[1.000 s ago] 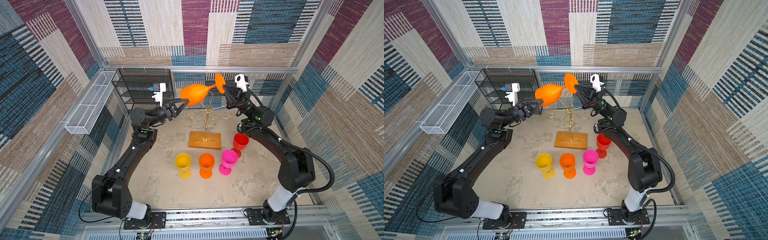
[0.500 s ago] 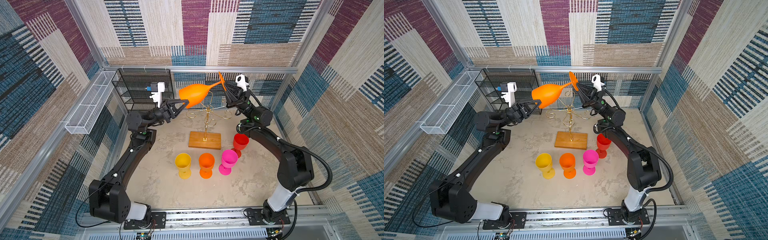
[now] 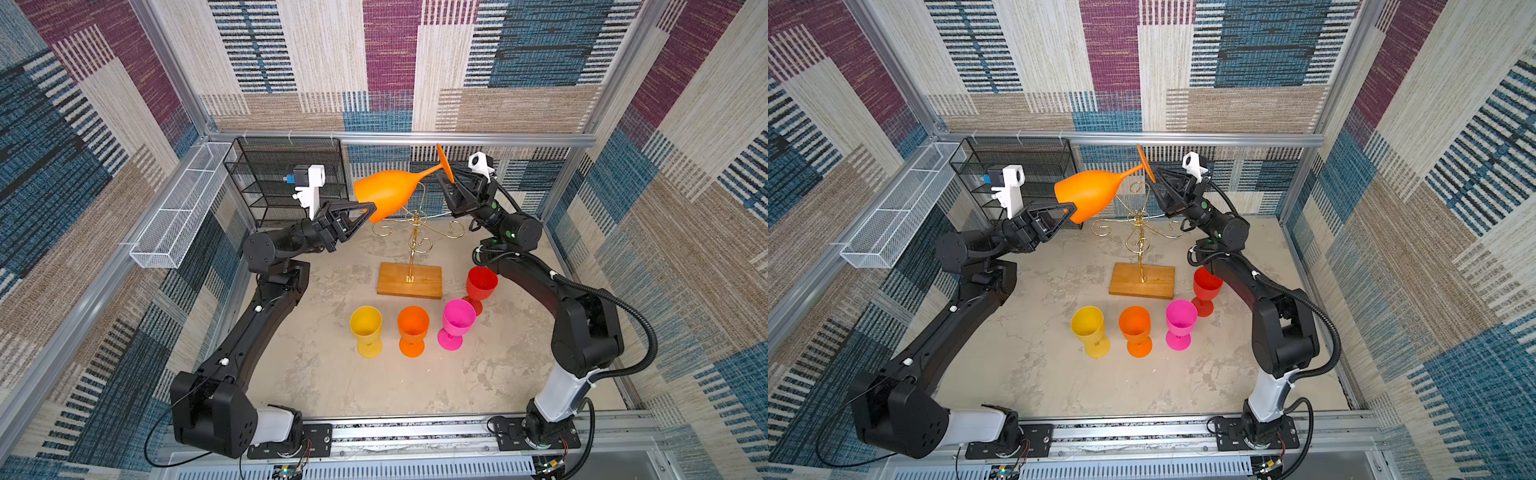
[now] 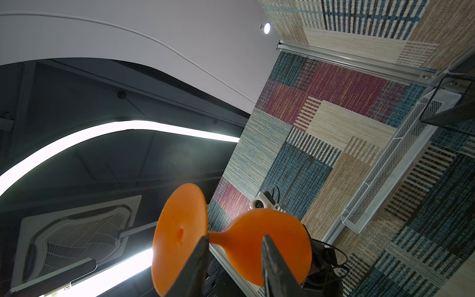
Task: Take the wine glass off the wine glass rack
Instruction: 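Close the left gripper on the orange glass's bowl held by the right gripper, then open the right gripper and draw it back while the left carries the glass away, then lower the orange glass upright beside the yellow glass and open the left gripper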
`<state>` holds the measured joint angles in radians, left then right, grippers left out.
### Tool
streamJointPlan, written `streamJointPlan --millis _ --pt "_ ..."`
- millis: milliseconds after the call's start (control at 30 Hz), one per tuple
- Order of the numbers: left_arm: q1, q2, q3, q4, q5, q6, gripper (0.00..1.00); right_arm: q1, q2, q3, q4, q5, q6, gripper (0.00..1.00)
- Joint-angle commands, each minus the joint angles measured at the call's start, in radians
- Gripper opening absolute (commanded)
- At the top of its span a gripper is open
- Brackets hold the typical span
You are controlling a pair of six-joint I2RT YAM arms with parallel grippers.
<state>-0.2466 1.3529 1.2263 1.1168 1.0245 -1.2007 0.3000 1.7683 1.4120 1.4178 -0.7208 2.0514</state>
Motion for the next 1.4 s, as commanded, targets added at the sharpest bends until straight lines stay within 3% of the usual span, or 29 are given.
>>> streamJointPlan --millis 0,100,200,267,333,400,433,500,567,700,833,1033,1200,1367 --pt "0.0 -0.031 0.009 -0.003 0.002 0.017 0.0 -0.017 -0.03 -0.002 0.352 -0.04 0.056 0.39" --pt "0.001 -0.092 0.017 -0.193 -0.006 0.151 0.0 -0.051 -0.09 -0.047 0.268 -0.071 -0.031 0.4" --pt "0.0 -0.182 0.048 -0.553 -0.066 0.389 0.0 -0.092 -0.176 -0.107 0.141 -0.107 -0.15 0.41" --pt "0.0 -0.237 0.088 -0.795 -0.146 0.535 0.0 -0.127 -0.265 -0.148 -0.067 -0.148 -0.304 0.41" --pt "0.0 -0.281 0.139 -1.007 -0.245 0.655 0.0 -0.152 -0.383 -0.144 -0.466 -0.167 -0.631 0.41" --pt "0.0 -0.316 0.2 -1.21 -0.358 0.744 0.0 -0.152 -0.494 -0.053 -0.999 -0.048 -1.067 0.41" --pt "0.001 -0.328 0.228 -1.294 -0.414 0.778 0.0 -0.149 -0.531 -0.01 -1.175 0.041 -1.206 0.41" --pt "0.001 -0.345 0.297 -1.485 -0.566 0.833 0.0 -0.151 -0.611 0.029 -1.392 0.238 -1.396 0.42" --pt "0.001 -0.347 0.367 -1.661 -0.707 0.866 0.0 -0.15 -0.673 0.03 -1.478 0.375 -1.499 0.43" --pt "0.001 -0.308 0.483 -1.966 -0.955 0.895 0.0 -0.15 -0.744 0.018 -1.575 0.508 -1.6 0.45" --pt "0.001 -0.266 0.484 -2.124 -1.038 0.908 0.0 -0.15 -0.775 -0.022 -1.598 0.571 -1.627 0.46" --pt "0.001 -0.16 0.381 -2.231 -1.009 0.916 0.0 -0.152 -0.778 -0.047 -1.62 0.633 -1.649 0.46" --pt "-0.008 -0.042 0.278 -2.23 -0.873 0.912 0.0 -0.152 -0.754 -0.038 -1.644 0.631 -1.66 0.46" --pt "-0.066 0.063 0.239 -2.191 -0.879 0.914 0.0 -0.151 -0.757 -0.051 -1.633 0.604 -1.648 0.46"
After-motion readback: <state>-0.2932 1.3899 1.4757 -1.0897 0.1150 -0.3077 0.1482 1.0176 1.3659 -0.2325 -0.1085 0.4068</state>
